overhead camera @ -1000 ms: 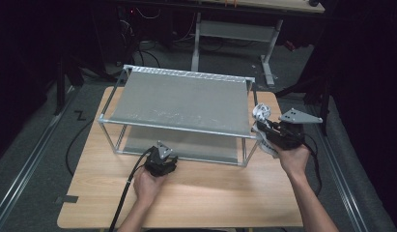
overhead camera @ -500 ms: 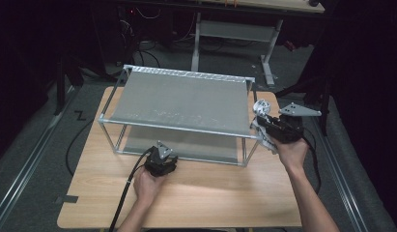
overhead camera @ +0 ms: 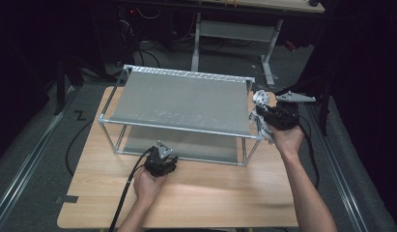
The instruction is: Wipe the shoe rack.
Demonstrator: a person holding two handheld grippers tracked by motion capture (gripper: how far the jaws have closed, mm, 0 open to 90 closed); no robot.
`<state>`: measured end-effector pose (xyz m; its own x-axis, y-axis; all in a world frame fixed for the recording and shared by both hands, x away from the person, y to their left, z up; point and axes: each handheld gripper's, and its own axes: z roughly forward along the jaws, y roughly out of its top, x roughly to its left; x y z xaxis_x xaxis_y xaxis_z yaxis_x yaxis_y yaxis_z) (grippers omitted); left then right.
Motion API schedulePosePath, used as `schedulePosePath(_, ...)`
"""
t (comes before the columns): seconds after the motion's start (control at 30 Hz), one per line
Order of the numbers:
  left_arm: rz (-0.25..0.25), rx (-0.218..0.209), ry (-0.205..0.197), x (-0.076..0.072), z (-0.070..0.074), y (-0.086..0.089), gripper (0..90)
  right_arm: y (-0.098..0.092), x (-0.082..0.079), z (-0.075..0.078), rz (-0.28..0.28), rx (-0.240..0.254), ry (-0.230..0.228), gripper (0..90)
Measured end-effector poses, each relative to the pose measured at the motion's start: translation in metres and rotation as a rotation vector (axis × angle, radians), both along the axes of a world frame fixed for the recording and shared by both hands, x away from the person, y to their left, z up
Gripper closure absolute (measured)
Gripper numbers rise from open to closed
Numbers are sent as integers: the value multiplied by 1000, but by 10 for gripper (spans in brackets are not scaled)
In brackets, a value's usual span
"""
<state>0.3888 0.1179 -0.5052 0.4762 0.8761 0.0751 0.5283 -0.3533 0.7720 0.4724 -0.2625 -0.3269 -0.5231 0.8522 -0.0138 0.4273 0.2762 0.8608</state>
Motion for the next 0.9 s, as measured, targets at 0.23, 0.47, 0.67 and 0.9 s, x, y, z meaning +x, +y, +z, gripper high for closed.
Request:
schedulePosePath(0.23,-2,2,2,0,0,0,491,0,15,0,-26,11,20,772)
schedulePosePath(0.47,-1,-3,4,0,0,1,494,3,27,2,-51,2,34,769)
schedulePosePath(0.67,-1,-4,5,0,0,1,495,4,36,2,-66,2,32,761)
schedulePosePath(0.9,-1,-4,4,0,0,1,495,2,34,2,-49,-5,20,761)
